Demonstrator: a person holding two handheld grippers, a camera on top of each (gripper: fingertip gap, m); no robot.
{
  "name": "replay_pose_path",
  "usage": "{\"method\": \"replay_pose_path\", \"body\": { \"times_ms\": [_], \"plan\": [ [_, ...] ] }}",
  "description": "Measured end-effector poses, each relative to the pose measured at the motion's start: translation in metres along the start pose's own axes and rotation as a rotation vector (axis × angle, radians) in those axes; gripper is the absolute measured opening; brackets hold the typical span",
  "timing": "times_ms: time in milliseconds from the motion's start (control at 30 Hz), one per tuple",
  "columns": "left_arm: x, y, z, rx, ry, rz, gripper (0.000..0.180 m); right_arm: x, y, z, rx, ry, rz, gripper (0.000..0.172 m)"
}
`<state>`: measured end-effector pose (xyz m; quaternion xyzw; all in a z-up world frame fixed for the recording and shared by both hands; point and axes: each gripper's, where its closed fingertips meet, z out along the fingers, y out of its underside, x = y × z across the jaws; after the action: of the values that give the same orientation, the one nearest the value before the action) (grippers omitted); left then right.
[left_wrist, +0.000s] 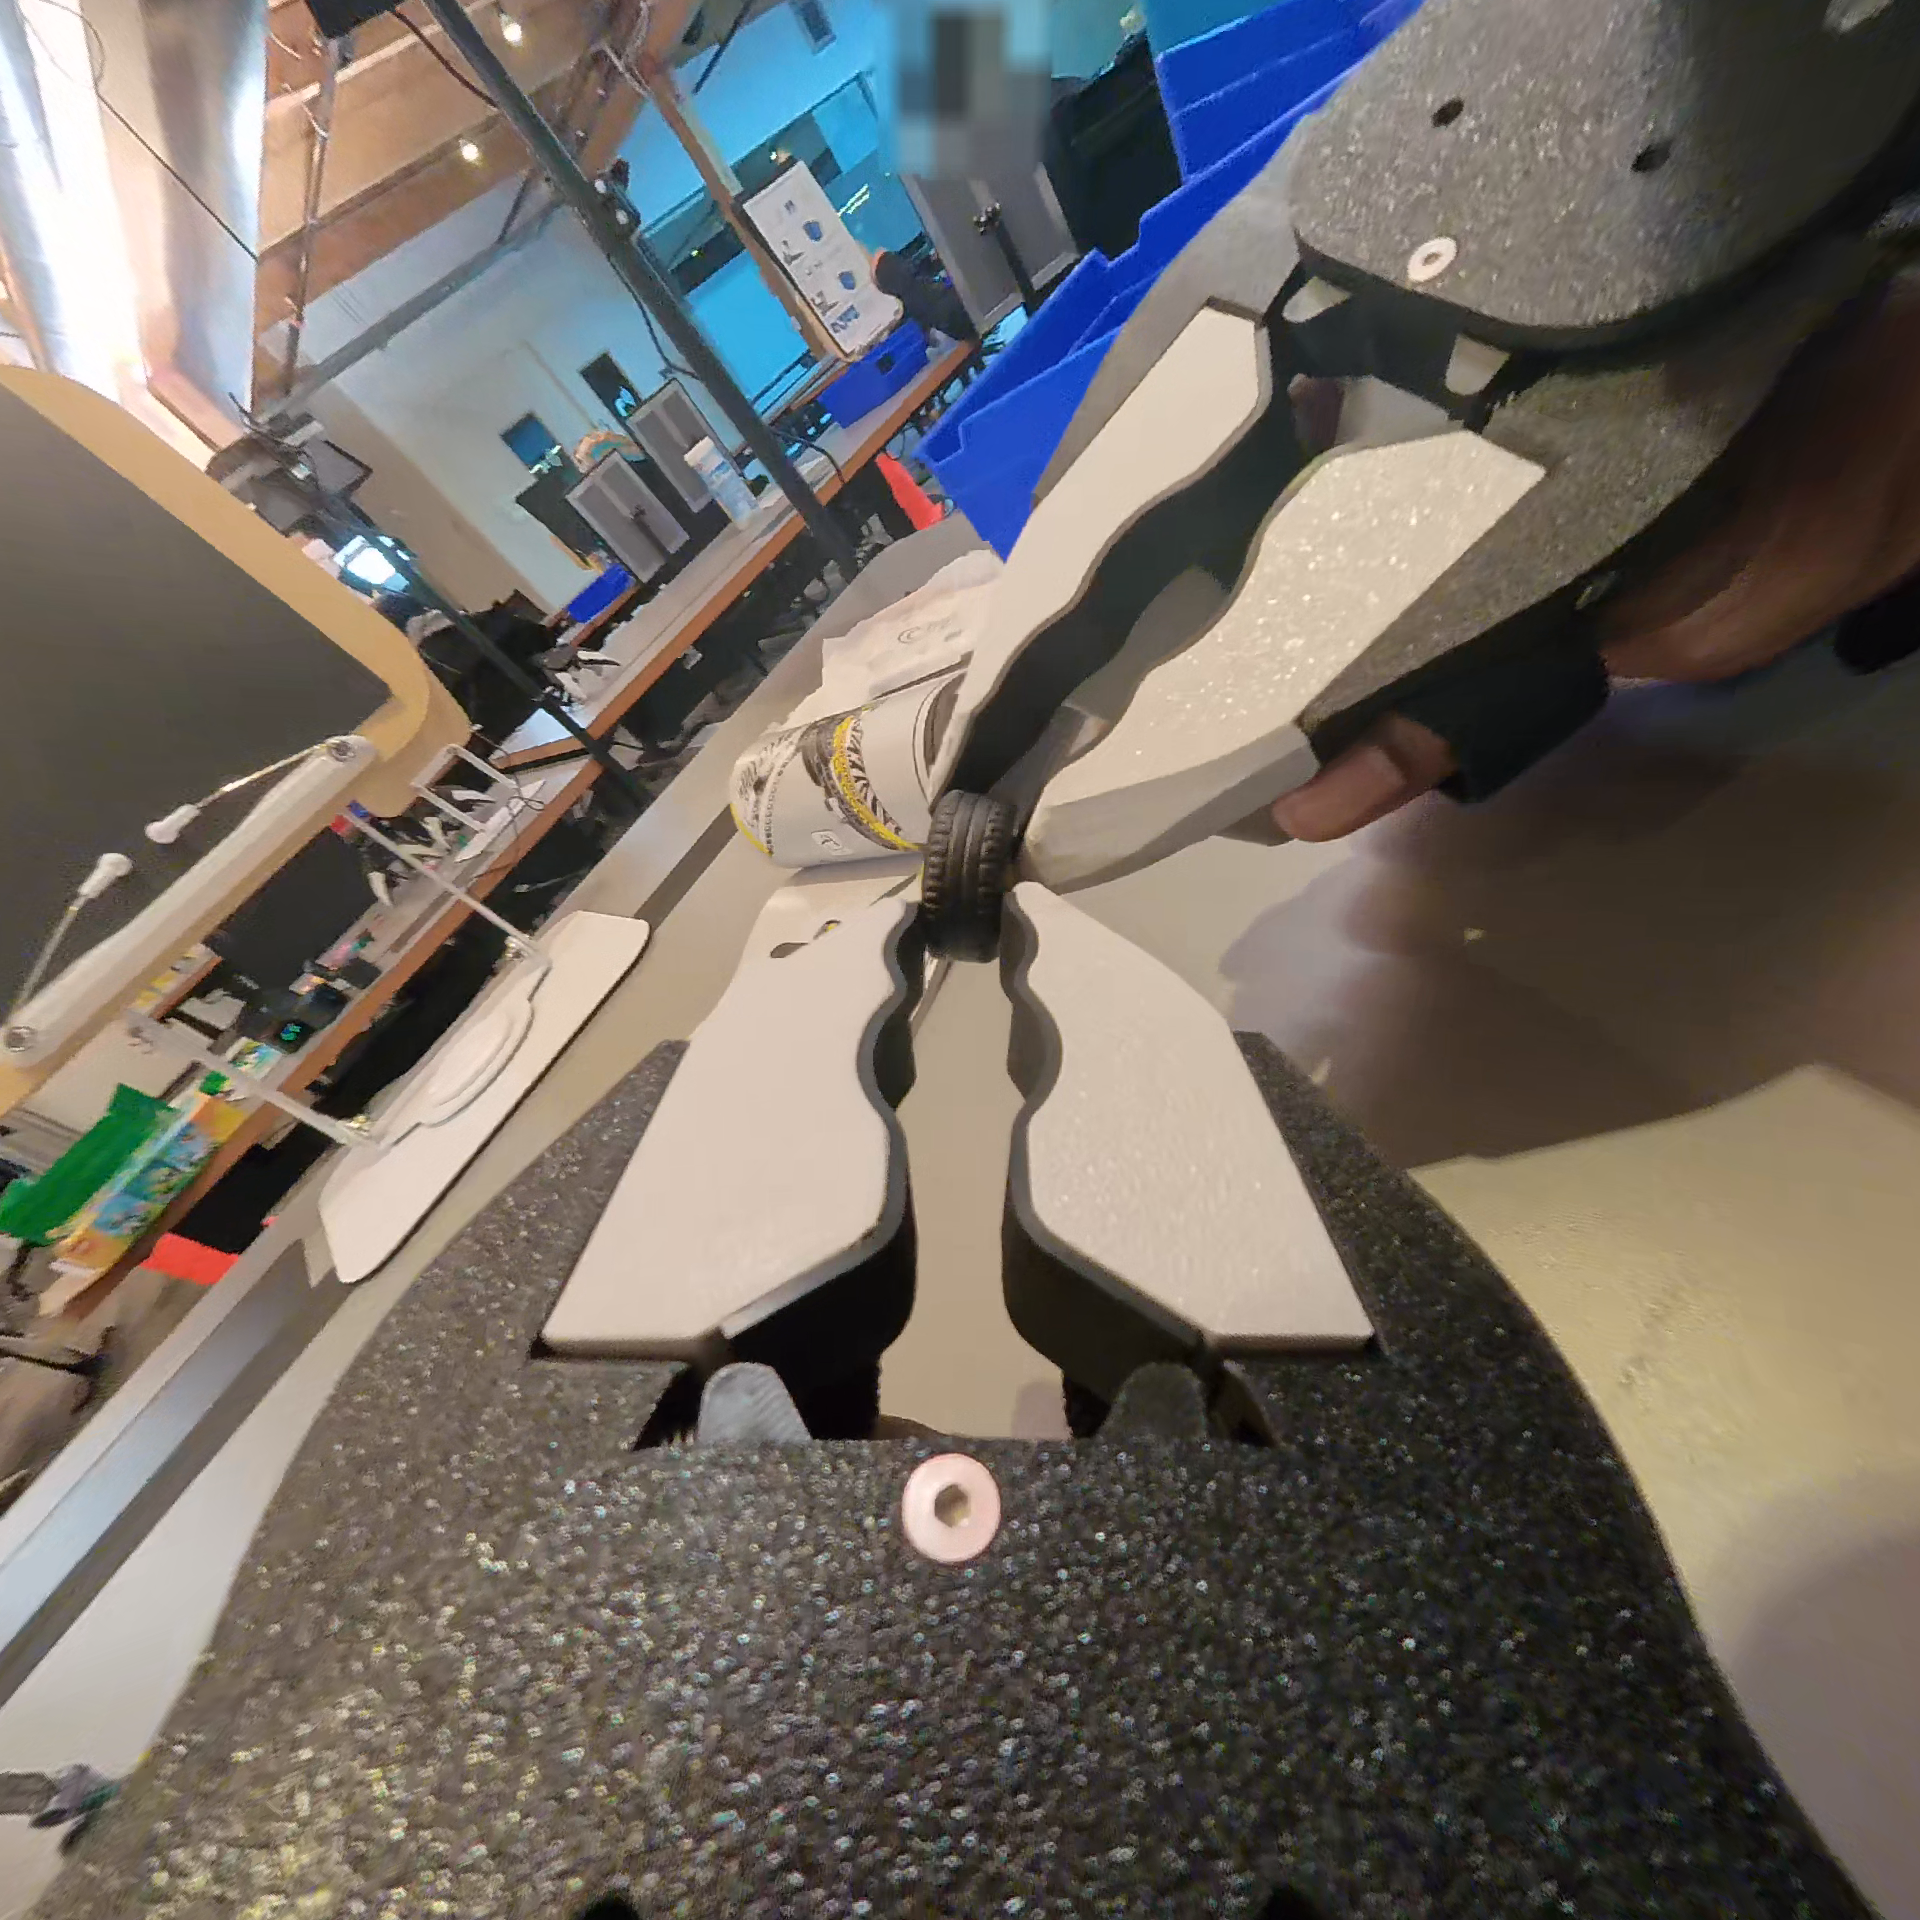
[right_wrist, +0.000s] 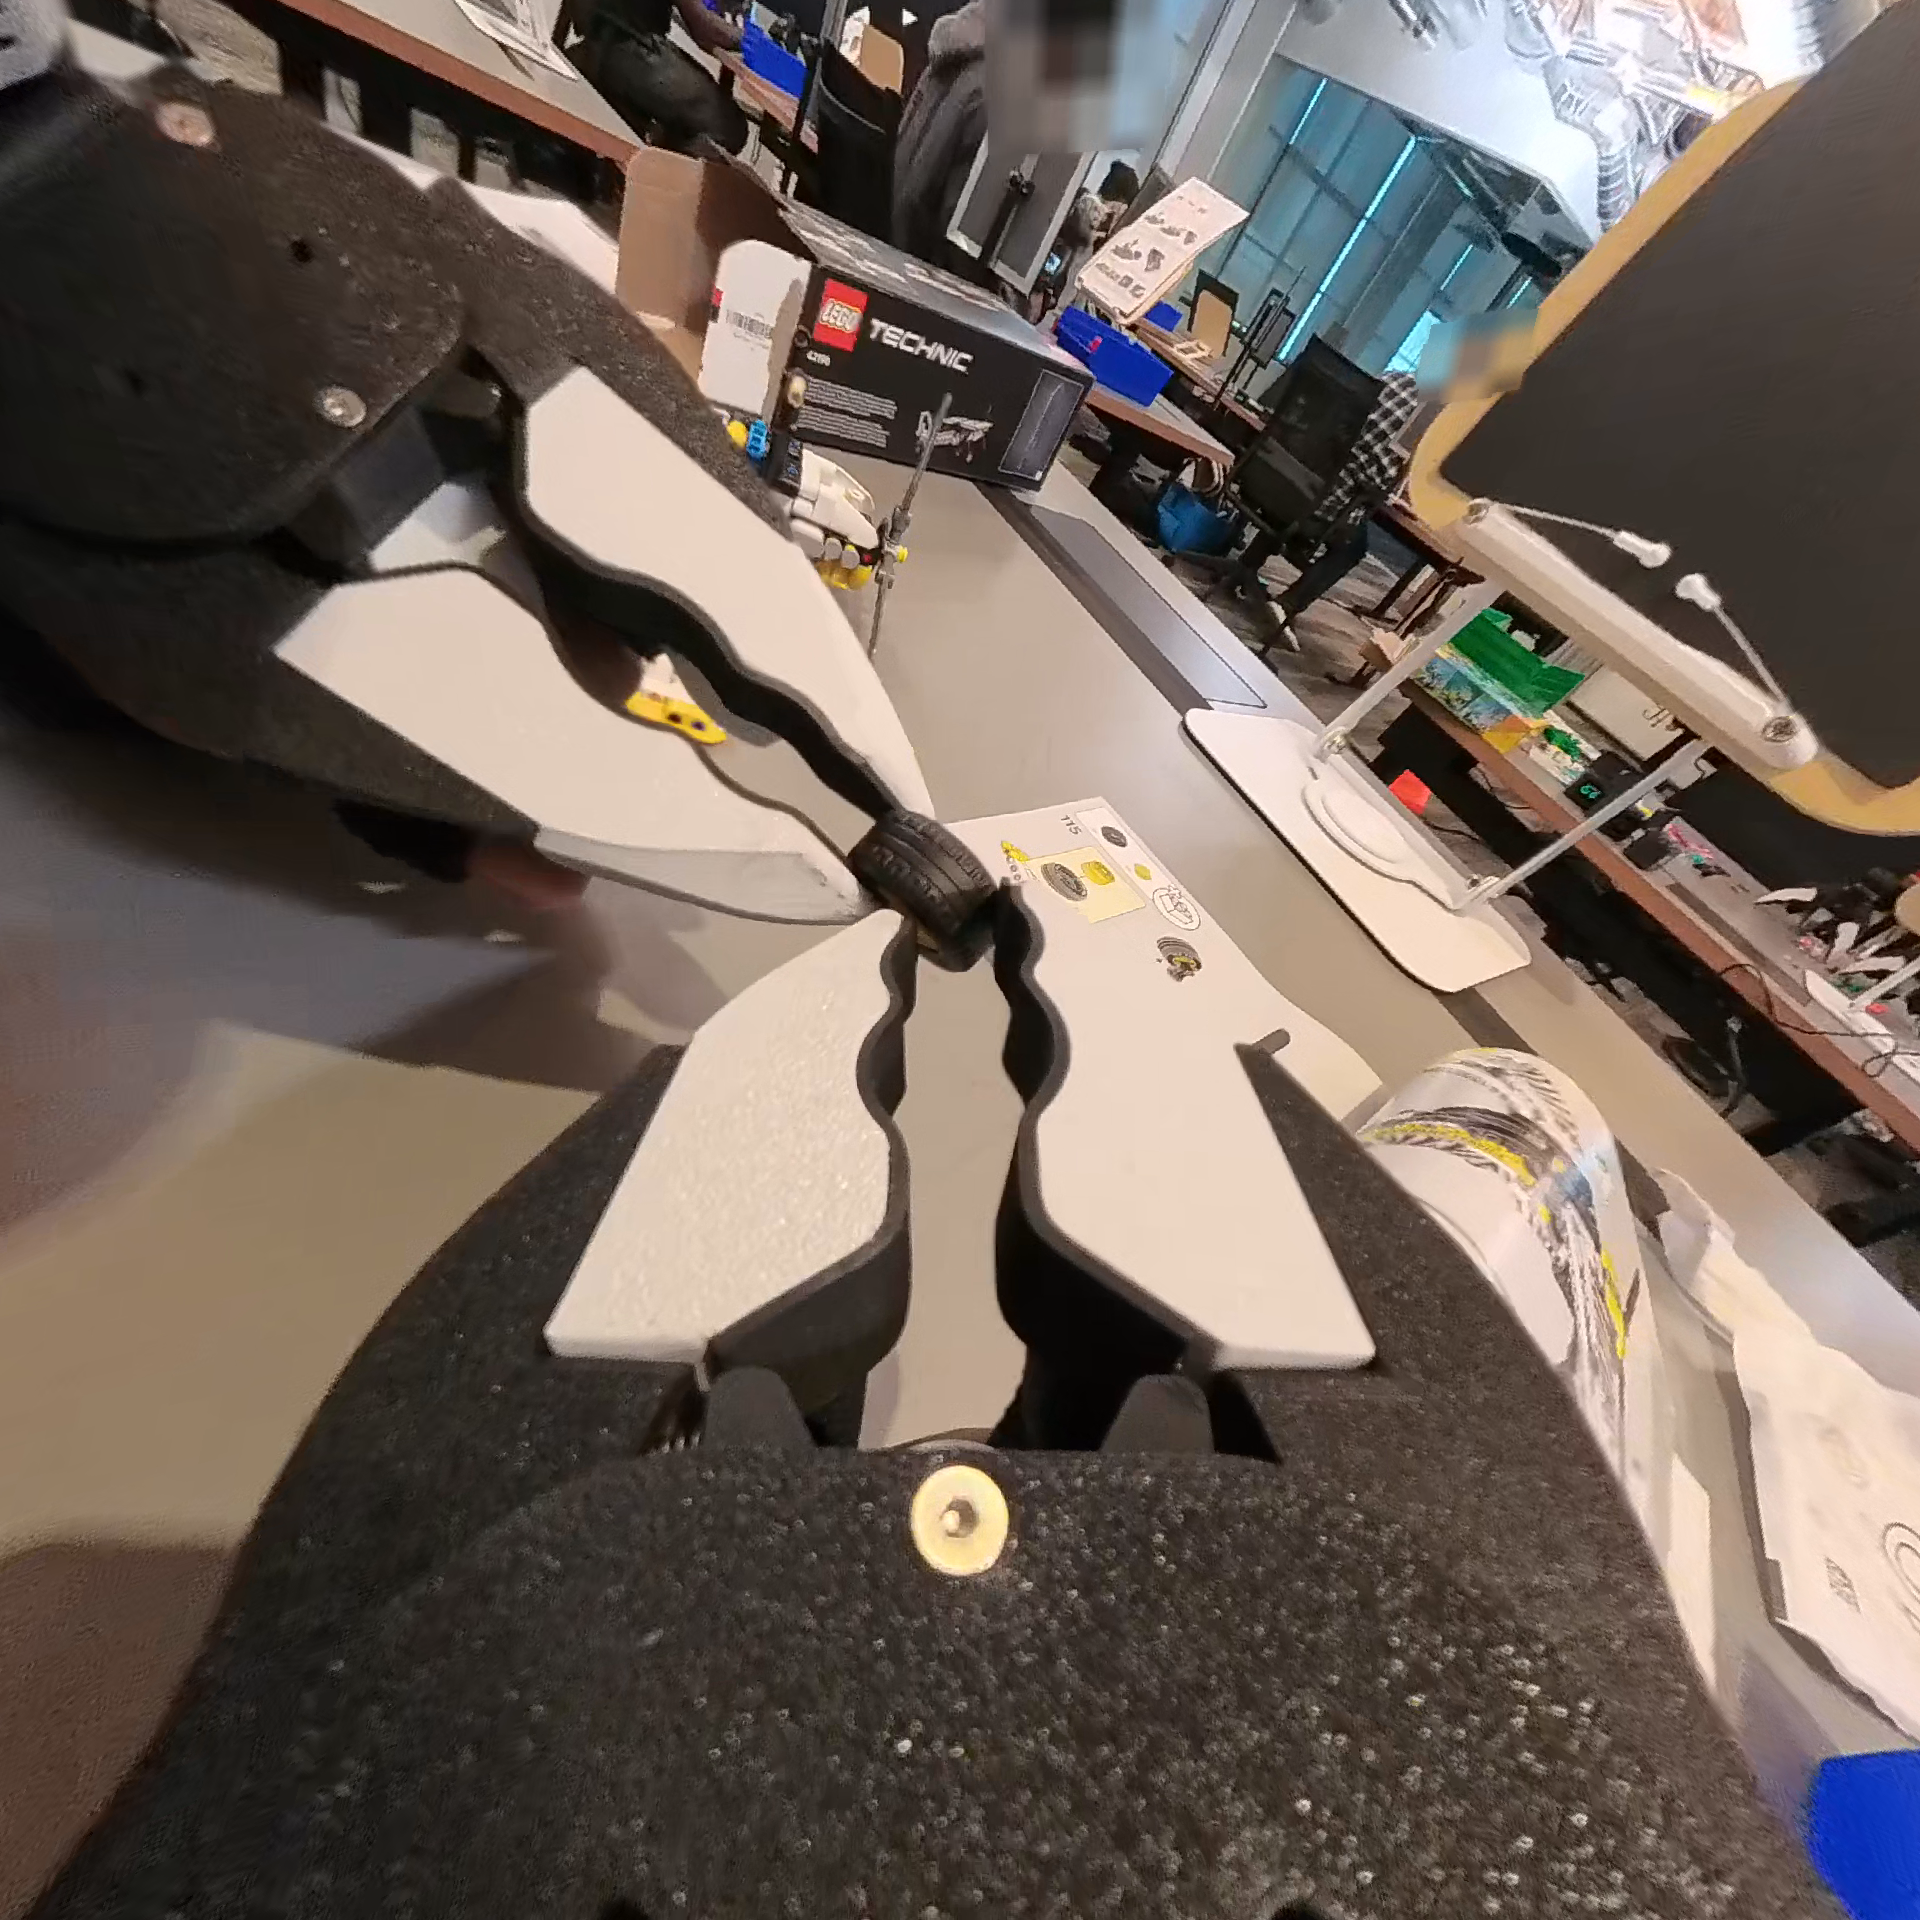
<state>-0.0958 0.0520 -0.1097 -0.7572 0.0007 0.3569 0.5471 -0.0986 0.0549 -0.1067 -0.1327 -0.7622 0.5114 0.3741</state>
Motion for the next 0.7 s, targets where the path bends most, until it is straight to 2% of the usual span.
{"method": "replay_pose_path", "body": {
  "times_ms": [100,200,267,433,533,700],
  "plan": [
    [0.000,0.002,-0.001,0.017,0.065,-0.060,0.014,-0.002,0.000,0.002,0.016,-0.028,-0.085,0.016],
    [0.004,0.000,-0.005,0.073,0.189,-0.103,0.014,-0.007,-0.002,-0.001,0.081,-0.087,-0.197,0.018],
    [0.008,0.000,-0.007,0.093,0.249,-0.074,0.014,-0.013,-0.003,-0.002,0.102,-0.119,-0.249,0.019],
    [0.016,-0.001,-0.014,0.125,0.363,-0.087,0.014,-0.023,-0.003,-0.005,0.109,-0.199,-0.223,0.018],
    [0.013,0.001,-0.009,0.089,0.298,-0.100,0.014,-0.017,0.002,-0.002,0.033,-0.135,-0.183,0.017],
    [0.008,0.002,-0.003,0.042,0.198,-0.155,0.014,-0.009,0.004,-0.001,-0.003,-0.070,-0.109,0.015]
  ]
}}
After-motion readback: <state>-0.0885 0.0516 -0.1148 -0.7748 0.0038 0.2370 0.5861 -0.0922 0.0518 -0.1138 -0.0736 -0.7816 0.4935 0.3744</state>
